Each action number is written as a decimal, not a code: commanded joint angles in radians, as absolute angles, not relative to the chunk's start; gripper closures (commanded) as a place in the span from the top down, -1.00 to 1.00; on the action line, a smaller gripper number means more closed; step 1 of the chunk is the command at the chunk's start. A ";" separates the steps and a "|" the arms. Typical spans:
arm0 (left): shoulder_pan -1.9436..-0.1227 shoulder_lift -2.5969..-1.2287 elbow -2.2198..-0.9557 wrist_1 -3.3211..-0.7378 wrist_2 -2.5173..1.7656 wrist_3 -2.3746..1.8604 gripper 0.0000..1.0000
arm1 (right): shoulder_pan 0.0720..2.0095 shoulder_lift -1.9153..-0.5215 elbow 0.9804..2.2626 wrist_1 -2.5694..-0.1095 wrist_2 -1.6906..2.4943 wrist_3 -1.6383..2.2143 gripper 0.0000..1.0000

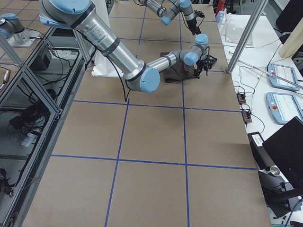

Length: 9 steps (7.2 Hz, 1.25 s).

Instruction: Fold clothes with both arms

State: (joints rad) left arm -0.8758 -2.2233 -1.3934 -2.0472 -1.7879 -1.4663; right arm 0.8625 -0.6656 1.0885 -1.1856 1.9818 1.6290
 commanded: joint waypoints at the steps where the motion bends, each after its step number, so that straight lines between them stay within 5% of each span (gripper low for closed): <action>1: -0.880 -2.179 -1.464 -2.037 -1.903 -1.371 1.00 | 0.842 -0.663 1.222 -1.336 1.996 1.532 1.00; 4: -0.896 -2.132 -1.509 -2.037 -1.908 -1.321 1.00 | 0.621 -0.570 1.325 -1.605 1.750 1.362 1.00; 9: -0.923 -2.093 -1.522 -2.048 -1.911 -1.279 1.00 | 0.543 -0.491 1.047 -1.424 1.703 1.227 1.00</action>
State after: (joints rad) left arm -0.9222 -2.1071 -1.5209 -2.0390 -1.9113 -1.2841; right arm 0.5464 -0.4860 1.1052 -1.5032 1.7050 1.2327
